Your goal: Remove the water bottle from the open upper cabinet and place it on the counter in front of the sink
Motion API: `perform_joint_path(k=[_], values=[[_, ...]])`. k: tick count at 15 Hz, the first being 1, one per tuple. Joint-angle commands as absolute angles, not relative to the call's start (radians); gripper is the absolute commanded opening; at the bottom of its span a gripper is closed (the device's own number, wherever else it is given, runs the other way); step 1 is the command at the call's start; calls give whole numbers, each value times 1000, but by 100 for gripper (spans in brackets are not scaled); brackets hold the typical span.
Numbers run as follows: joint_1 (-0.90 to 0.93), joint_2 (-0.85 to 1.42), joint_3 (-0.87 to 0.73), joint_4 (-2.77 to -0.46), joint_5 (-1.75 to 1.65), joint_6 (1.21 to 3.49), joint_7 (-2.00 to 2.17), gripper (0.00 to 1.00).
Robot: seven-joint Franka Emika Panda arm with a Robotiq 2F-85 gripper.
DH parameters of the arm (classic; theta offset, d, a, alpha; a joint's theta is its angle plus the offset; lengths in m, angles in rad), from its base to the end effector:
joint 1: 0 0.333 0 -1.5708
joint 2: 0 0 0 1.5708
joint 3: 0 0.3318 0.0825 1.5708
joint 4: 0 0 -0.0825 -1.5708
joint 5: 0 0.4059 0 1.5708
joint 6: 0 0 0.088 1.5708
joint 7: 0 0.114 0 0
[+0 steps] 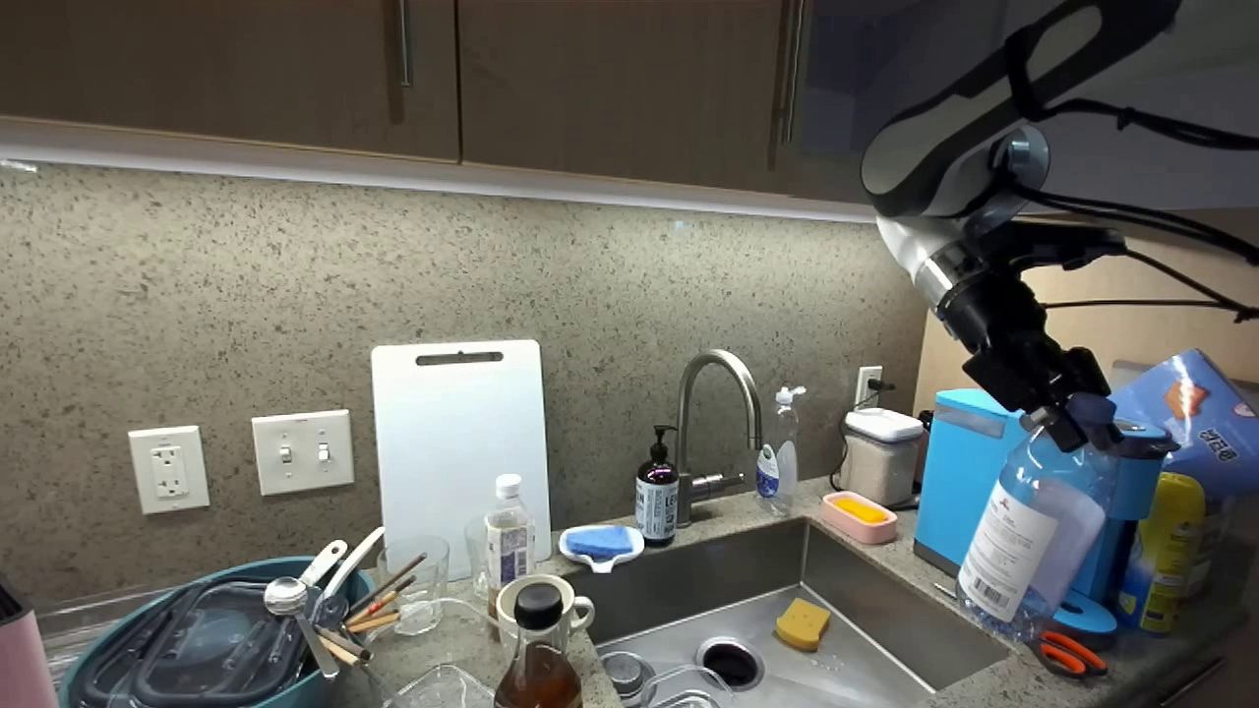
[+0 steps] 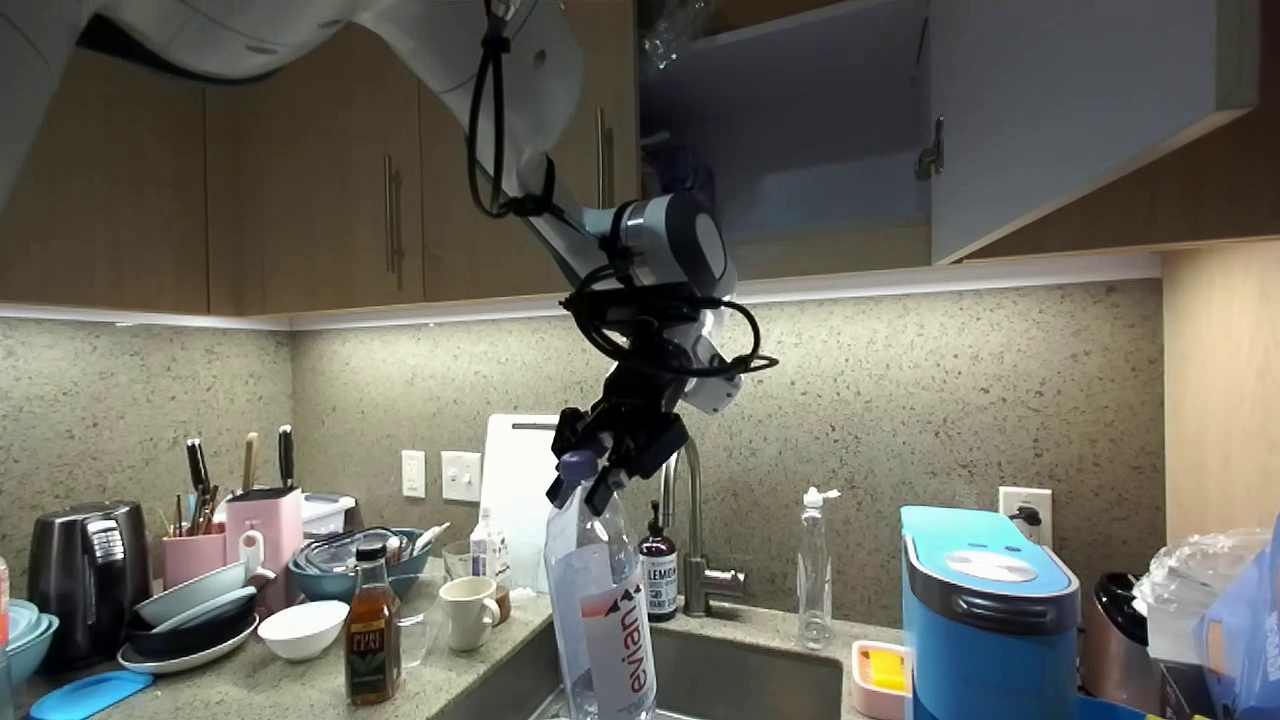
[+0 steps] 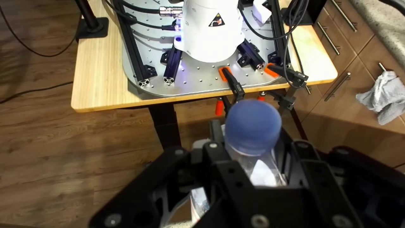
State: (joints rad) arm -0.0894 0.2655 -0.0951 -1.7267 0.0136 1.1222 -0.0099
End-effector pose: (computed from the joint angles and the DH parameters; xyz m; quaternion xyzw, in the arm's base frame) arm 0.5322 -0.0938 0.4006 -0.9033 0.0827 0.4194 0.0357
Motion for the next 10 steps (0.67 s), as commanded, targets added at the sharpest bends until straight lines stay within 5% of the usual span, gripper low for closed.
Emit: perform_joint_path(k=[1,10], values=[[-86,335,-83,-1699,18,1109,2,14],[-93,483,-76,-1618,6,1103,-14,14]])
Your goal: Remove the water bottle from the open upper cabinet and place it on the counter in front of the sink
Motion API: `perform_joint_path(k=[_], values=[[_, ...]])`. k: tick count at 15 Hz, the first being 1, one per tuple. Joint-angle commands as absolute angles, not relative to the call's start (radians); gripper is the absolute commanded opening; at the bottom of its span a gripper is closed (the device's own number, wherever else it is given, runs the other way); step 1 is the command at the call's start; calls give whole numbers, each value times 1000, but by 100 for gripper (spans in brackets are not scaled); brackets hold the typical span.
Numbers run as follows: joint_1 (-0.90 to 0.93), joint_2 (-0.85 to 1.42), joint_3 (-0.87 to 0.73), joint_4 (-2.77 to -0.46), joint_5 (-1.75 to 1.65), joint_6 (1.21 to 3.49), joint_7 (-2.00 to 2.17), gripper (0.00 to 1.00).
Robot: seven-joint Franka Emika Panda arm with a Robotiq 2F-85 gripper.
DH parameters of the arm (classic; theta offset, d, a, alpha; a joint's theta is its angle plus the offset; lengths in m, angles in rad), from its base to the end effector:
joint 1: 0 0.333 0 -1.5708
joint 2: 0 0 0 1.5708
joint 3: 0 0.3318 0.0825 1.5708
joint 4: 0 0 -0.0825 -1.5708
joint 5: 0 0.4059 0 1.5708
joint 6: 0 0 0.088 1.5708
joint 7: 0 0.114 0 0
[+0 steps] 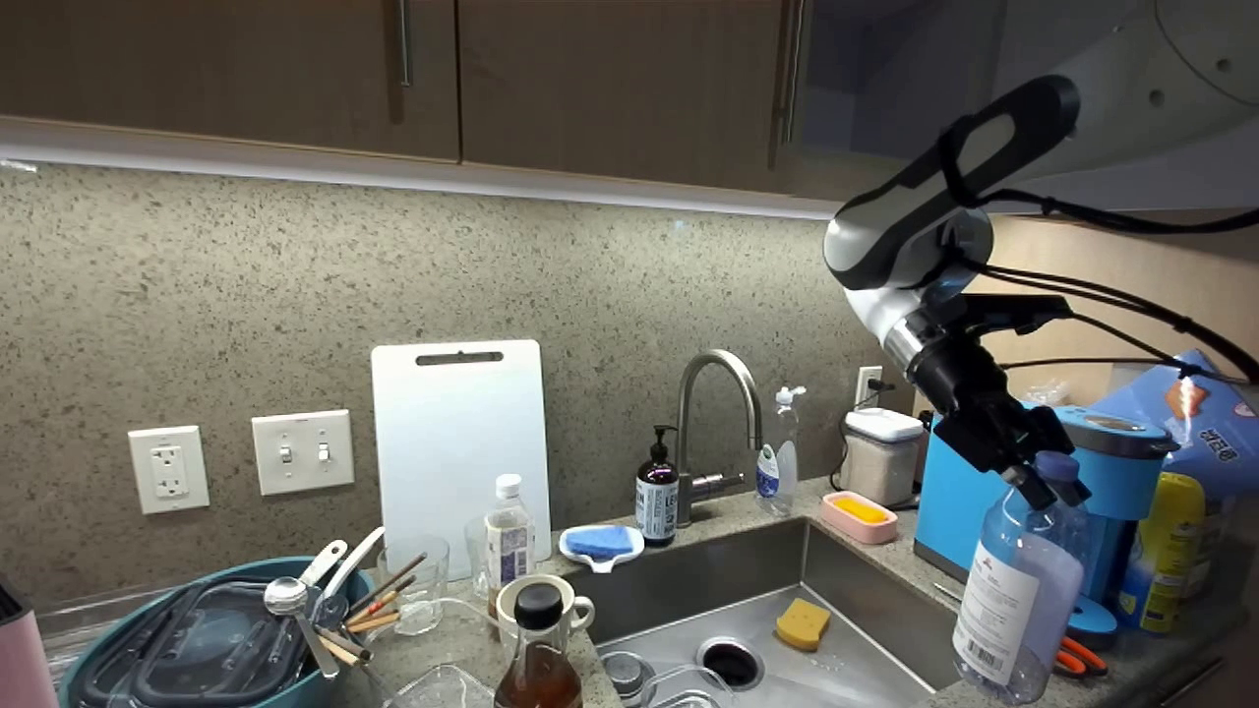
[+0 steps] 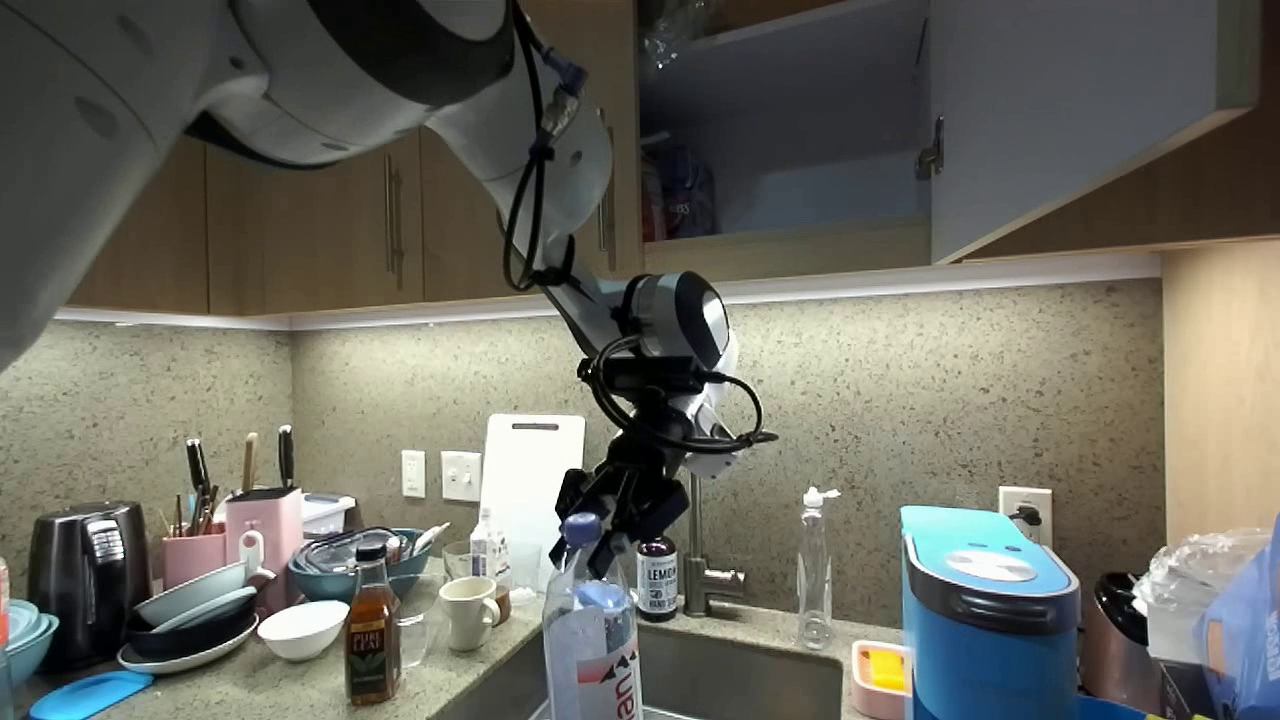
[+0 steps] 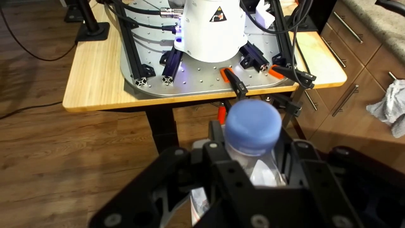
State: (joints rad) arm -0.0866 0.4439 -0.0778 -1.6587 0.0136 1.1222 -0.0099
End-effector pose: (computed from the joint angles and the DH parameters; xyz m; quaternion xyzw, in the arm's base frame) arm 0.5563 -0.0863 0.3265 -0.8795 0.0729 0.4692 0.0313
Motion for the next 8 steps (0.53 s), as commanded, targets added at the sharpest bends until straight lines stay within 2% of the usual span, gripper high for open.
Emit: perform_joint_path(k=[1,2,3,5,6,8], values=[[-92,491,-75,-1608,4,1093,-12,14],[-91,472,-74,-1636,12,1118,-9,14],[-91,481,-73,-1631,12,1118,-9,39],[-91,484,-73,-1630,12,1118,-9,39],[-91,484,-73,-1630,12,1118,-9,14],[-88,500,-71,-1630,10,1138,-6,14]])
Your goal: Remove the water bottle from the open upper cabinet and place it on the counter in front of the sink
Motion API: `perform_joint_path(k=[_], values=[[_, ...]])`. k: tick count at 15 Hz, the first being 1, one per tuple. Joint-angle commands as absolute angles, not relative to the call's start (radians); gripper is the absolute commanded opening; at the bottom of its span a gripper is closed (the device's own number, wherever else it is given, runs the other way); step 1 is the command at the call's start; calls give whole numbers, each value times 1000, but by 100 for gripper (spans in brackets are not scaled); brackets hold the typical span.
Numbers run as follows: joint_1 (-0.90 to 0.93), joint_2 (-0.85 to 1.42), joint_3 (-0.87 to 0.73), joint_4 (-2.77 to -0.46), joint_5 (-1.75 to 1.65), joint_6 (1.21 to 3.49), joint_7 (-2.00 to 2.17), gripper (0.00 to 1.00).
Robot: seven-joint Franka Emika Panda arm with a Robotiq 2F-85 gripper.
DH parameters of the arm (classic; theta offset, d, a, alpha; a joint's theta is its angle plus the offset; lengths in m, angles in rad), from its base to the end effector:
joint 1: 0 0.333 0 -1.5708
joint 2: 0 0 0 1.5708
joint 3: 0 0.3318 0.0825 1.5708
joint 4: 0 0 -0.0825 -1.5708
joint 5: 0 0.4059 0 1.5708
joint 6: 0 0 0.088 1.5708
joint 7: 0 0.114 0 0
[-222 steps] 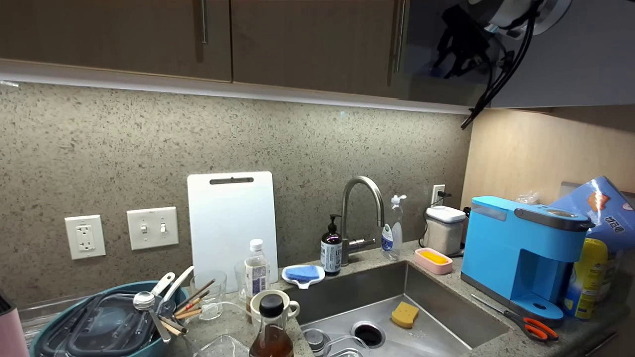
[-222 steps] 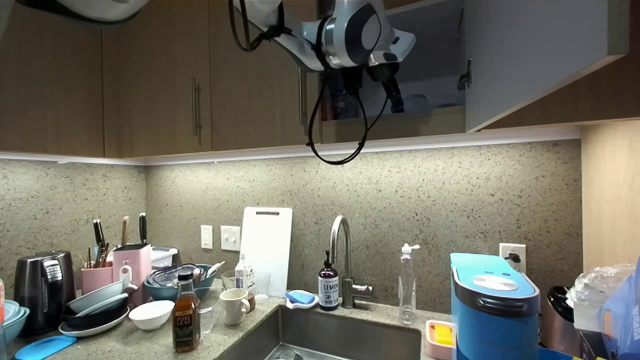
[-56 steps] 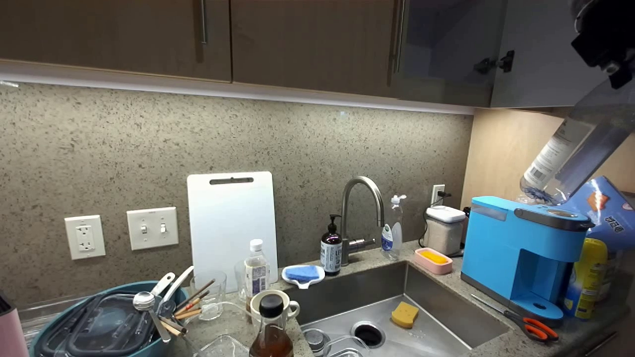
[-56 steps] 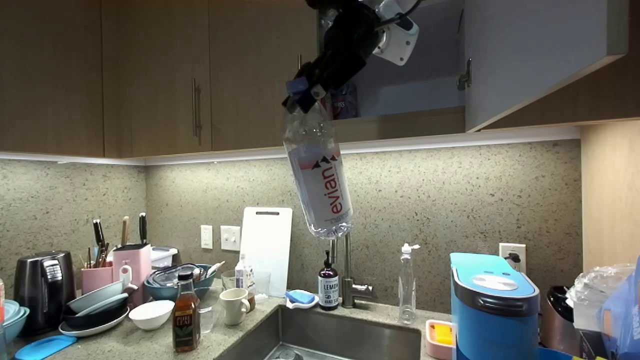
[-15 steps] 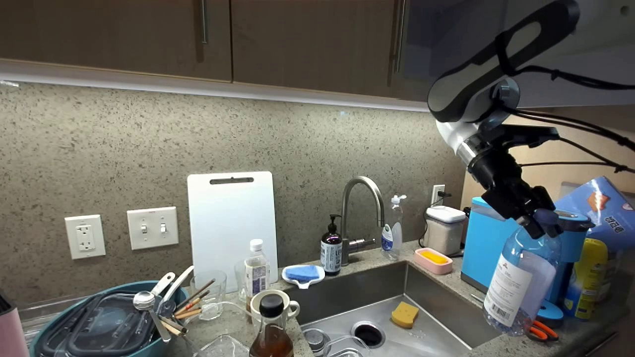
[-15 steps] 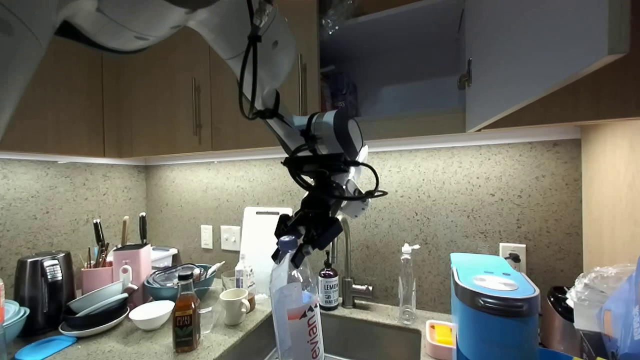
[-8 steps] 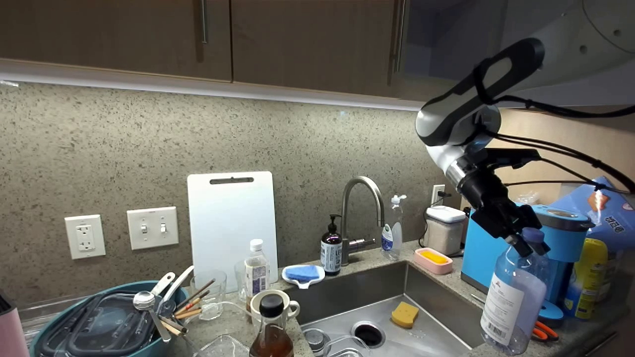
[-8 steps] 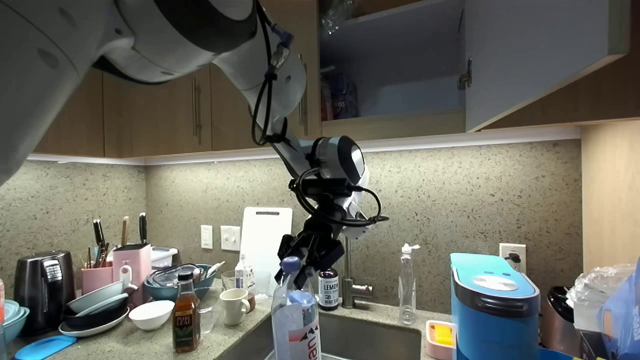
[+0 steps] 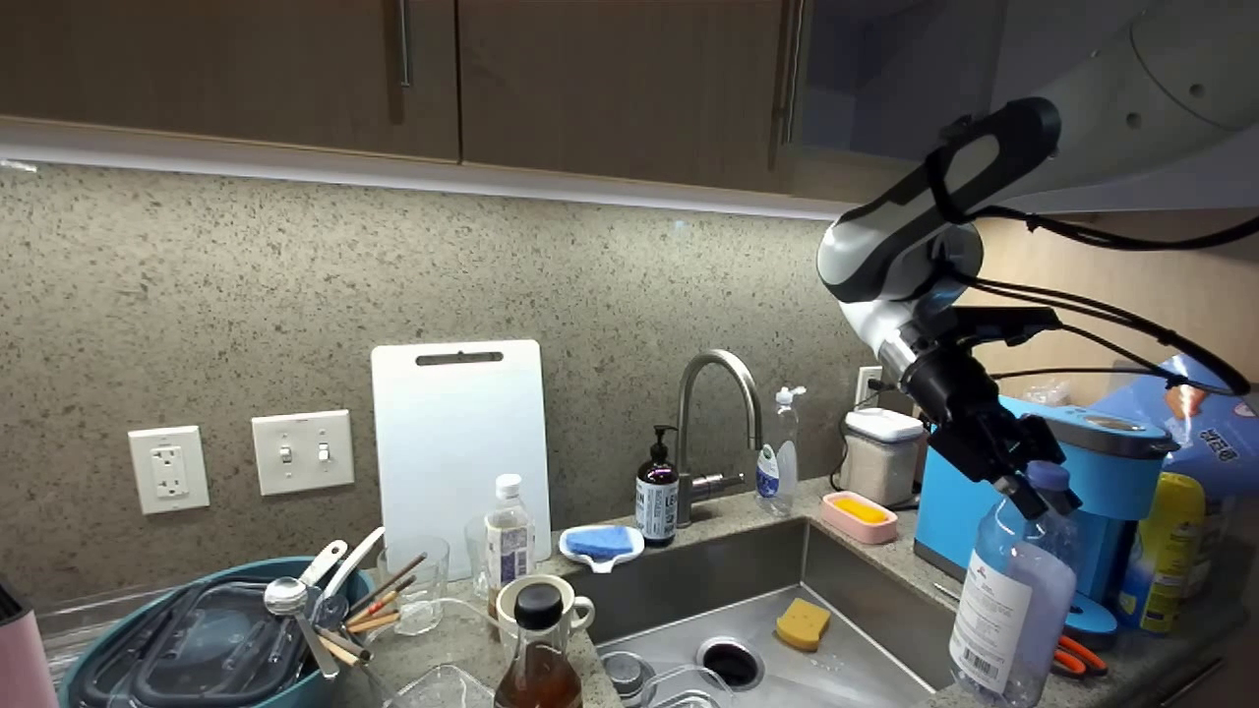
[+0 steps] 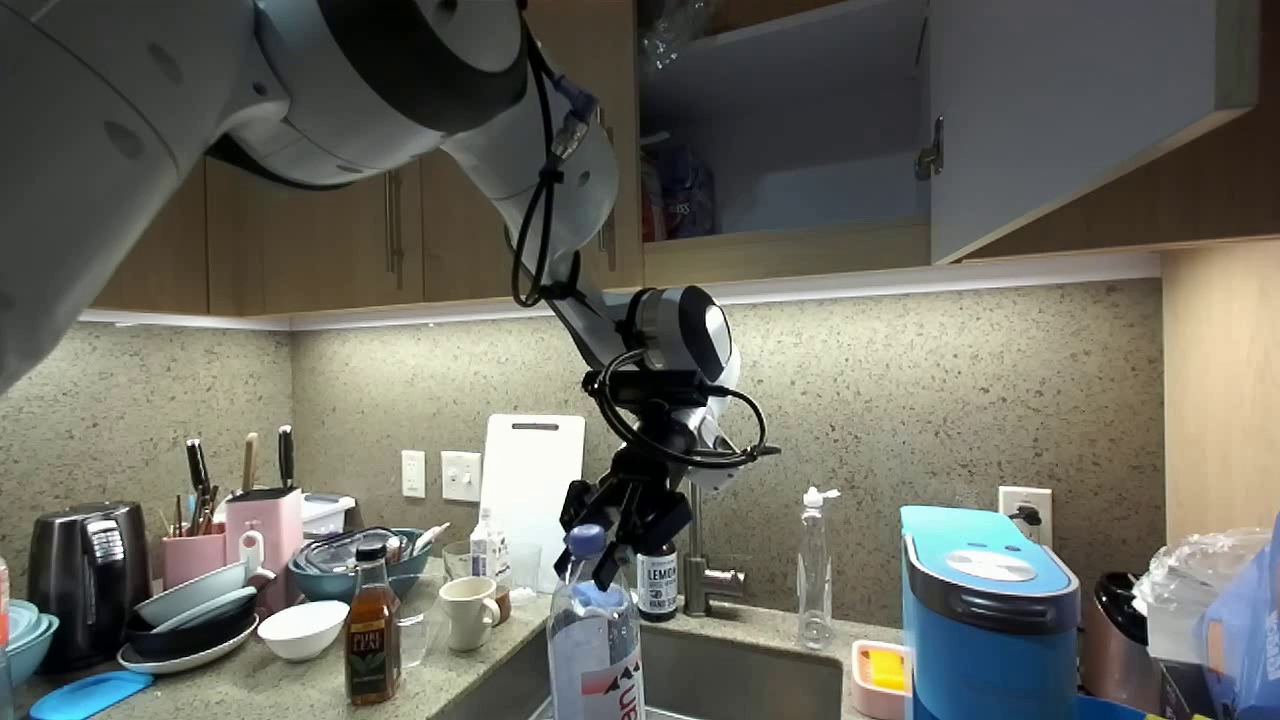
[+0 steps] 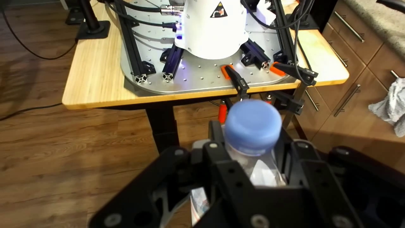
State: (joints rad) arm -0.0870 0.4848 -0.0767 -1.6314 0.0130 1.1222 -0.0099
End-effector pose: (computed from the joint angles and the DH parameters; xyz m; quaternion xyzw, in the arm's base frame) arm 0.5632 -0.0868 0.3128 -0.8763 0.0725 0.4753 0.0300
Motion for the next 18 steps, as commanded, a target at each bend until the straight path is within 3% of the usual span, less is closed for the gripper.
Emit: perform_joint_path(k=[1,18], values=[[-87,515,-69,-1620,15,1137,-2,14],[-71,696,-63,-1504,19,1121,13,14]])
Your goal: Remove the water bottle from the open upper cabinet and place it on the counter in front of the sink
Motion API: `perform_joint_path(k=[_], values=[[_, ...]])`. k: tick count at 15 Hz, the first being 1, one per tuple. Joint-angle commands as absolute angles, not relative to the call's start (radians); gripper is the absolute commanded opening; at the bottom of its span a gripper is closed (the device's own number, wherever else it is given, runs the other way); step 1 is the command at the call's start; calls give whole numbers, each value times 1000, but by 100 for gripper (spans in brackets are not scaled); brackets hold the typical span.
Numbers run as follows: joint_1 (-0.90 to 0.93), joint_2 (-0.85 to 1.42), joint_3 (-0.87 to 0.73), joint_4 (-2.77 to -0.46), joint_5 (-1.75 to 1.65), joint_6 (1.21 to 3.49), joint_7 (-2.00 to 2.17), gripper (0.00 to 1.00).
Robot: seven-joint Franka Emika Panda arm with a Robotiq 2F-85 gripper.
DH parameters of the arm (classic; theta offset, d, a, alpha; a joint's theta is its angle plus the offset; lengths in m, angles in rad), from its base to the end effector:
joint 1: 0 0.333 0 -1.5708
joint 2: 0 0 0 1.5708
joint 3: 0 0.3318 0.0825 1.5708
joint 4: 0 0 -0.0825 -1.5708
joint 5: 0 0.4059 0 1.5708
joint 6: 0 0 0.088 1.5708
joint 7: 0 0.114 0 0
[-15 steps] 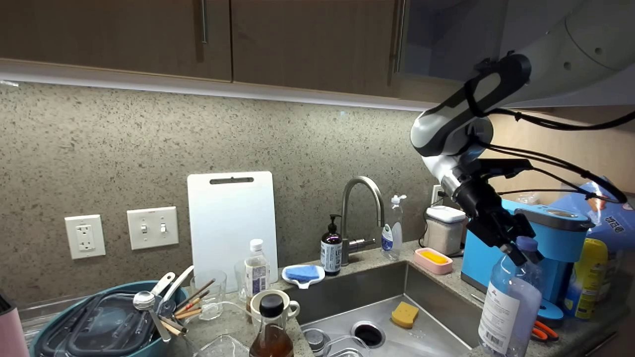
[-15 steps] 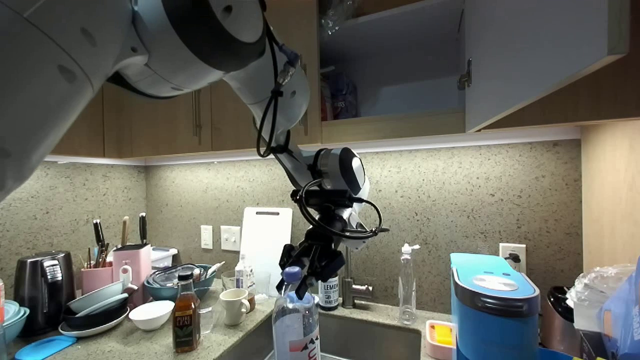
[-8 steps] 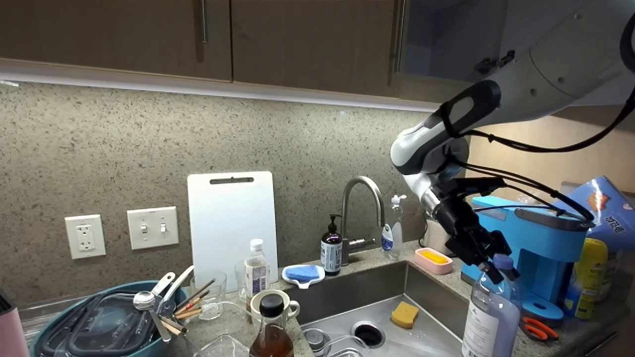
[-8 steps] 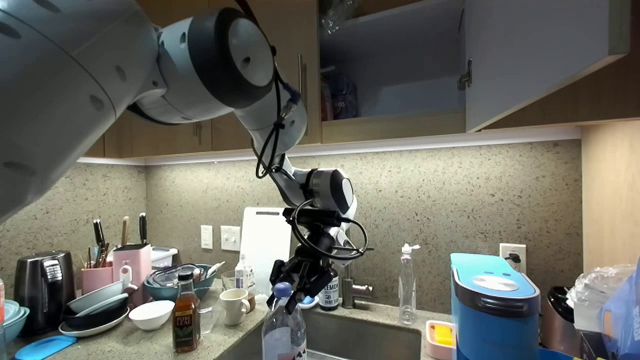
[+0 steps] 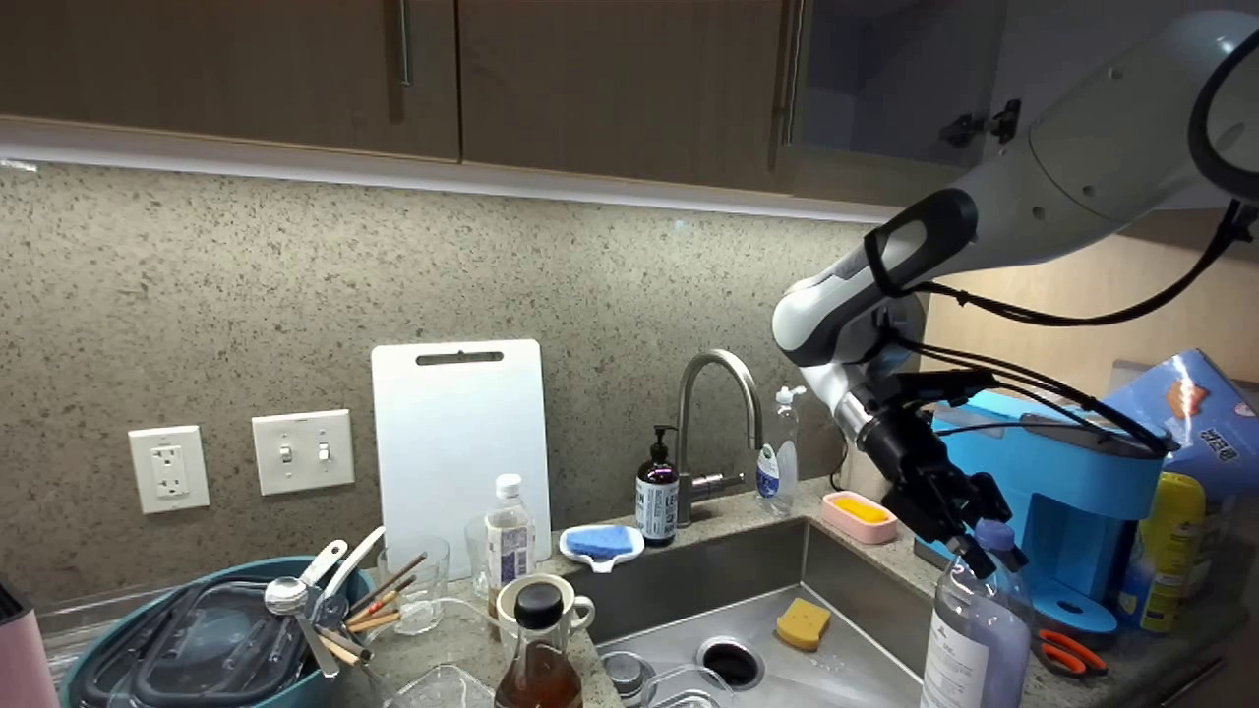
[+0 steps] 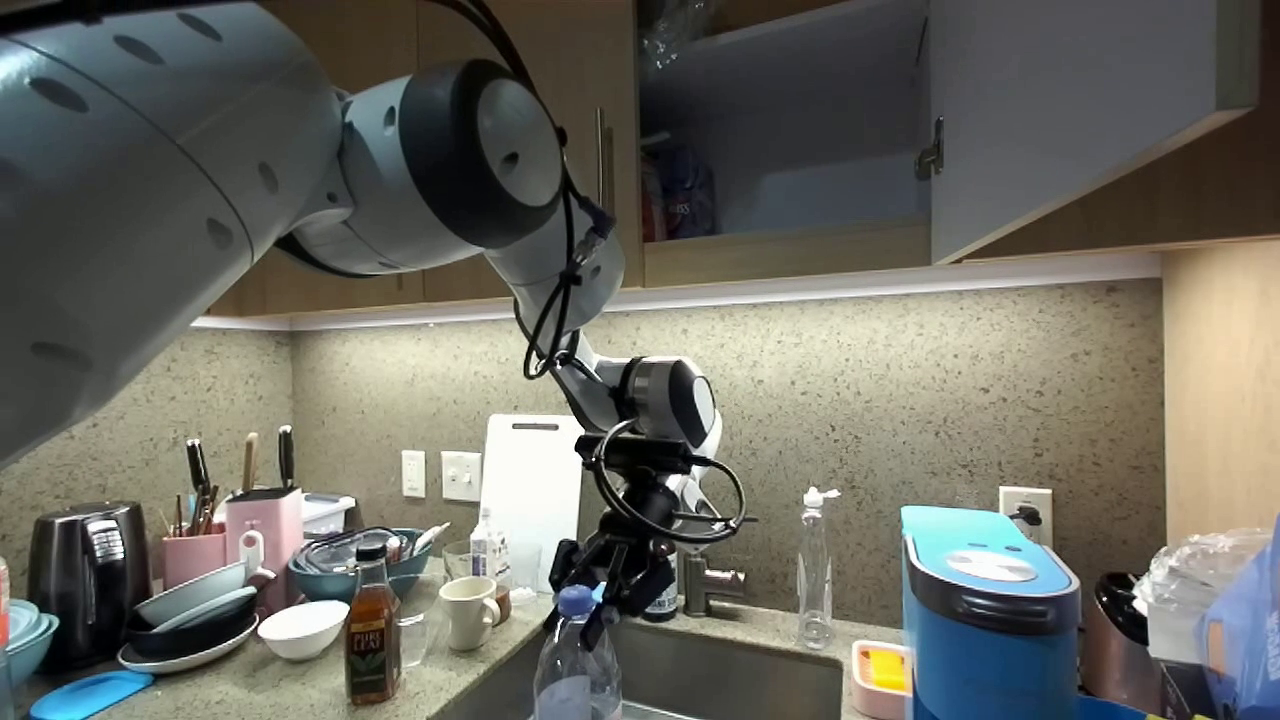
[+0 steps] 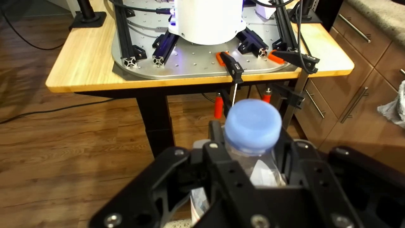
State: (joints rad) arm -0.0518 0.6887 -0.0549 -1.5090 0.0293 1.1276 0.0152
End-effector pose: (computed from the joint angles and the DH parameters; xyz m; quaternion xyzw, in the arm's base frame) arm 0.5915 -0.0552 0.2339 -0.8586 0.0573 0.5090 0.0197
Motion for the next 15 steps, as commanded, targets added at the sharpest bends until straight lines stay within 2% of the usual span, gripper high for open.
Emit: perform_joint_path(k=[1,15], values=[[-77,696,-68,-1507,14,1124,6,14],[-68,735,-56,-1447,-2,1119,9,14]])
